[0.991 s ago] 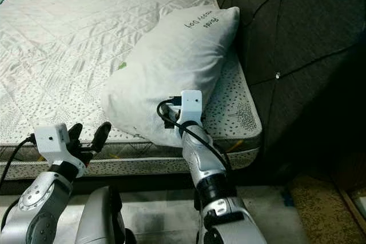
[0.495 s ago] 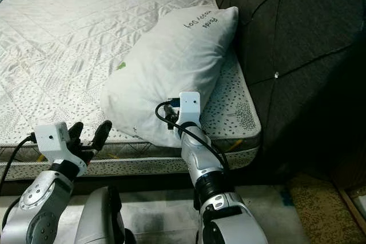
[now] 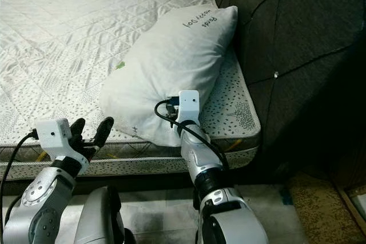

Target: Clean up the room

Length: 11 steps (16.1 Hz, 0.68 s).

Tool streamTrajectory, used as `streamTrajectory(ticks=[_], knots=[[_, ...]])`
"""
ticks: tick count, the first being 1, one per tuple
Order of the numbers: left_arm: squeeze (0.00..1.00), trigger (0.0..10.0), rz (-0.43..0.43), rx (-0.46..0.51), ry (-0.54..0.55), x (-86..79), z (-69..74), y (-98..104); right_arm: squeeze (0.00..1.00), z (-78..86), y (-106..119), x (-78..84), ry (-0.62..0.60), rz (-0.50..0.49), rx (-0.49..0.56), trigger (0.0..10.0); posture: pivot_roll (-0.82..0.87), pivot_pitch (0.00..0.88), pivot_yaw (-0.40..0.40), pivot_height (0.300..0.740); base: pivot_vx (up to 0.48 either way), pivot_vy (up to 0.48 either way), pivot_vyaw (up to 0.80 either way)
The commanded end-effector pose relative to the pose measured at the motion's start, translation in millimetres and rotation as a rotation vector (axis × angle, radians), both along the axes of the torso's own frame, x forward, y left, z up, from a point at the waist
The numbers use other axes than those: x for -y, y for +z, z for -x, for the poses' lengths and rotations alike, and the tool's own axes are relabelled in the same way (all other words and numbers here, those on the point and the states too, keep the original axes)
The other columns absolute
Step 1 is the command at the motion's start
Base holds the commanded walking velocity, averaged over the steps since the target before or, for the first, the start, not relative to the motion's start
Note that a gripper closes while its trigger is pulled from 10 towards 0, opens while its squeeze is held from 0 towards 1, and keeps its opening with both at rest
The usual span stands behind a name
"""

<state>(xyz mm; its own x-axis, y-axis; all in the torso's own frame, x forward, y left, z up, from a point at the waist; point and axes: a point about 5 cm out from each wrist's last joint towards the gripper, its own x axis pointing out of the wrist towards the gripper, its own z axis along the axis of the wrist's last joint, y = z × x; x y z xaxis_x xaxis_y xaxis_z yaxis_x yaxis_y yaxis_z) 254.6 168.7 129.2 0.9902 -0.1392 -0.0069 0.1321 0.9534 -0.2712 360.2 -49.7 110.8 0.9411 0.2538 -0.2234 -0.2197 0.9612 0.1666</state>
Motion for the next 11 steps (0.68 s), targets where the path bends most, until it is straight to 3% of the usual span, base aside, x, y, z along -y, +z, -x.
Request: streamTrajectory(ticks=[1,5,11], knots=[[0.00,10.0,-0.013,-0.005,0.006,-0.8,-0.2,-2,0.00,-1.8,5,-7.5,0.015,-0.015,0.005,0.0,-0.06,0.142,0.008,0.551,0.000,0.000,0.00],[0.00,10.0,-0.024,-0.002,0.006,0.1,-2.7,-2,0.00,-5.3,4,-0.7,0.013,0.011,0.001,0.0,-0.08,0.128,0.012,0.551,0.000,0.000,0.00],[0.00,10.0,-0.033,0.003,0.003,2.9,-7.7,-3,0.00,-32.4,30,63.3,-0.139,0.100,0.074,0.0,-0.09,0.110,0.017,0.551,0.000,0.000,0.00]])
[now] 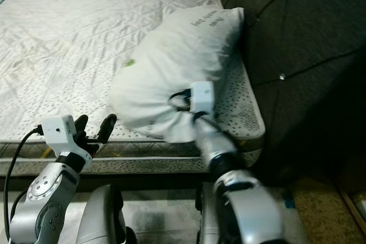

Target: Clean up the room

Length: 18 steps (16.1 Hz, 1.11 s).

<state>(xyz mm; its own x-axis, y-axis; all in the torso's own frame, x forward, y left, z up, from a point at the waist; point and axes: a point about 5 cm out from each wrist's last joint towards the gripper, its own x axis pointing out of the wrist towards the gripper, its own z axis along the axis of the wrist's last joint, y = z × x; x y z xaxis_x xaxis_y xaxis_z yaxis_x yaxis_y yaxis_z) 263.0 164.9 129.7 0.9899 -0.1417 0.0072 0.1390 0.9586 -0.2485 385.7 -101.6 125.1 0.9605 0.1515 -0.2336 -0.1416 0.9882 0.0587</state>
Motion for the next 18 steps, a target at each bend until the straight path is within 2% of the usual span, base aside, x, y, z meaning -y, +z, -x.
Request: streamTrajectory(ticks=[1,2,4,6,7,8,9,12,14,18], knots=[[0.00,10.0,-0.013,-0.012,0.006,-0.7,0.6,-4,0.00,-11.4,24,24.9,-0.093,0.004,0.085,0.0,-0.09,0.110,0.017,0.551,0.000,0.000,0.00],[0.00,10.0,-0.014,-0.012,0.006,-0.6,0.5,-4,0.00,-13.2,27,30.3,-0.110,0.006,0.094,0.0,-0.09,0.110,0.017,0.551,0.000,0.000,0.00],[0.00,10.0,-0.017,-0.012,0.009,-0.6,0.4,-4,0.00,-21.6,54,51.9,-0.169,0.052,0.189,0.0,-0.09,0.110,0.017,0.551,0.000,0.000,0.00],[0.00,10.0,-0.019,-0.012,0.011,-0.9,0.4,-4,0.00,-24.9,68,62.0,-0.197,0.088,0.241,0.0,-0.09,0.115,0.022,0.551,0.000,0.000,0.00],[0.00,10.0,-0.020,-0.012,0.010,-0.7,0.0,-4,0.00,-27.2,82,69.7,-0.212,0.110,0.299,0.0,-0.09,0.116,0.024,0.551,0.000,0.000,0.00],[0.00,10.0,-0.021,-0.012,0.010,-0.6,-0.3,-4,0.00,-28.0,87,72.2,-0.215,0.113,0.319,0.0,-0.09,0.118,0.026,0.551,0.000,0.000,0.00],[0.00,10.0,-0.024,-0.012,0.011,-0.4,-1.3,-4,0.00,-30.0,103,78.8,-0.217,0.080,0.374,0.0,-0.09,0.122,0.028,0.551,0.000,0.000,0.00],[0.00,10.0,-0.029,-0.008,0.028,-1.5,-2.7,-3,0.00,-30.9,117,92.4,-0.261,0.086,0.412,0.0,-0.09,0.124,0.030,0.551,0.000,0.000,0.00],[0.00,10.0,-0.032,-0.007,0.033,-1.6,-3.0,-3,0.00,-29.6,117,98.1,-0.244,0.096,0.428,0.0,-0.09,0.124,0.030,0.551,0.000,0.000,0.00],[0.00,10.0,-0.036,-0.006,0.042,-4.1,-2.4,-3,0.00,-18.3,83,112.5,-0.207,0.130,0.385,0.0,-0.09,0.130,0.030,0.551,0.000,0.000,0.00]])
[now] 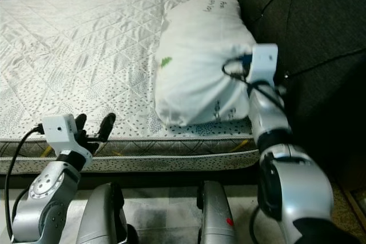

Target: Clean up the room

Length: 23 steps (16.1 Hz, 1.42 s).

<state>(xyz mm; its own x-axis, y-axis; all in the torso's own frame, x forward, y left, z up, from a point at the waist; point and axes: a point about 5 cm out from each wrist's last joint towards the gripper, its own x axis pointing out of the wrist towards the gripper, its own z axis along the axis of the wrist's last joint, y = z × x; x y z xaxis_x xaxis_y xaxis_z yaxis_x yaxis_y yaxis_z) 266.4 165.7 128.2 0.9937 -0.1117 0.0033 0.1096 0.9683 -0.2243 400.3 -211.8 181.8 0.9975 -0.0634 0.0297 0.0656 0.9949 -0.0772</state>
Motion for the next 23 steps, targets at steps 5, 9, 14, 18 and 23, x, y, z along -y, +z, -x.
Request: streamTrajectory(ticks=[5,9,14,18,23], knots=[[0.00,10.0,-0.018,-0.009,-0.009,-2.9,-0.6,-2,0.00,32.2,-15,23.2,0.008,0.024,0.130,0.0,-0.11,0.130,0.060,0.551,0.000,0.000,0.00],[0.00,10.0,-0.021,-0.005,-0.024,-1.8,-4.3,0,0.00,44.6,-16,16.4,0.044,0.033,0.164,0.0,-0.12,0.125,0.072,0.551,0.000,0.000,0.00],[0.00,10.0,-0.025,-0.002,-0.036,-1.2,-5.8,0,0.00,58.4,-28,-5.4,0.152,-0.006,0.127,0.0,-0.12,0.115,0.072,0.551,0.000,0.000,0.00],[0.00,10.0,-0.028,0.003,-0.041,-0.3,-8.9,1,0.00,34.8,-21,-6.8,0.169,0.032,0.104,0.0,-0.12,0.102,0.077,0.551,0.000,0.000,0.00],[0.00,10.0,-0.034,0.015,-0.037,-1.6,-13.4,4,0.00,3.7,31,6.4,0.122,-0.016,0.125,0.0,-0.12,0.099,0.080,0.551,0.000,0.000,0.00]])
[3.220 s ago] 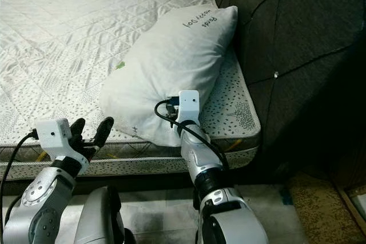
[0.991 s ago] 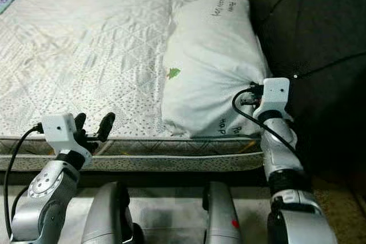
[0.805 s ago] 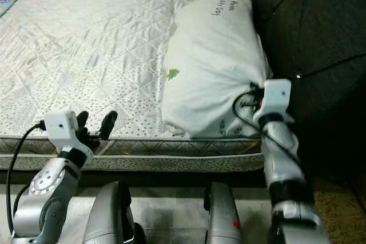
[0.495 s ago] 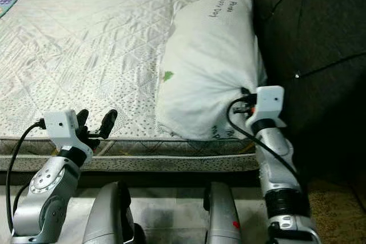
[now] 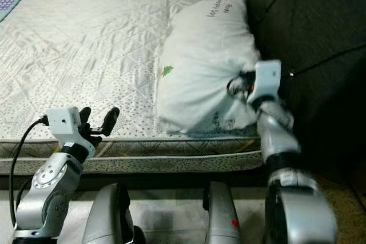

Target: Clean up the room

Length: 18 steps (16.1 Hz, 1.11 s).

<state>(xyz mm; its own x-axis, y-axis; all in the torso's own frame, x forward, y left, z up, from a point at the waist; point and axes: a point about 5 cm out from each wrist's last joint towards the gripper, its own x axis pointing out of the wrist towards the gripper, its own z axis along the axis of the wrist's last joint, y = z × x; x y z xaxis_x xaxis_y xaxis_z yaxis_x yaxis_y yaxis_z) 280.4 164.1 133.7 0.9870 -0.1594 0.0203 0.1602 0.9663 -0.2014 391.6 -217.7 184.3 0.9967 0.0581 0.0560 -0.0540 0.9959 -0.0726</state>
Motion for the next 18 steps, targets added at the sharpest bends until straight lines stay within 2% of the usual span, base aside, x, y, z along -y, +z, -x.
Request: streamTrajectory(ticks=[1,3,7,9,11,13,16,18], knots=[[0.00,10.0,-0.010,-0.003,0.013,-2.5,0.4,-2,0.00,-12.7,47,-0.7,0.012,-0.006,0.120,0.0,-0.12,0.101,0.081,0.551,0.000,0.000,0.00],[0.00,10.0,-0.003,-0.003,0.020,-0.8,0.7,-2,0.00,-19.3,67,-4.0,0.034,0.058,0.140,0.0,-0.11,0.101,0.078,0.551,0.000,0.000,0.00],[0.00,10.0,-0.003,-0.005,0.029,-2.5,0.7,-3,0.00,-23.6,79,-8.7,0.072,0.148,0.132,0.0,-0.11,0.104,0.080,0.551,0.000,0.000,0.00],[0.00,10.0,-0.004,-0.005,0.030,-2.5,0.7,-3,0.00,-23.3,70,-12.6,0.105,0.177,0.106,0.0,-0.11,0.103,0.076,0.551,0.000,0.000,0.00],[0.00,10.0,-0.002,-0.006,0.033,-1.4,1.3,-4,0.00,-19.3,48,-11.9,0.118,0.173,0.067,0.0,-0.11,0.106,0.071,0.551,0.000,0.000,0.00],[0.00,10.0,0.001,-0.012,0.036,-1.4,3.3,-5,0.00,-11.0,20,2.5,0.046,0.065,0.020,0.0,-0.10,0.115,0.072,0.551,0.000,0.000,0.00],[0.00,10.0,0.001,-0.014,0.036,-1.8,4.2,-6,0.00,-4.9,9,10.5,-0.010,-0.018,0.040,0.0,-0.11,0.121,0.074,0.551,0.000,0.000,0.00],[0.00,10.0,0.000,-0.017,0.035,-2.1,4.4,-6,0.00,0.1,7,16.3,-0.037,0.004,0.085,0.0,-0.11,0.125,0.075,0.551,0.000,0.000,0.00]])
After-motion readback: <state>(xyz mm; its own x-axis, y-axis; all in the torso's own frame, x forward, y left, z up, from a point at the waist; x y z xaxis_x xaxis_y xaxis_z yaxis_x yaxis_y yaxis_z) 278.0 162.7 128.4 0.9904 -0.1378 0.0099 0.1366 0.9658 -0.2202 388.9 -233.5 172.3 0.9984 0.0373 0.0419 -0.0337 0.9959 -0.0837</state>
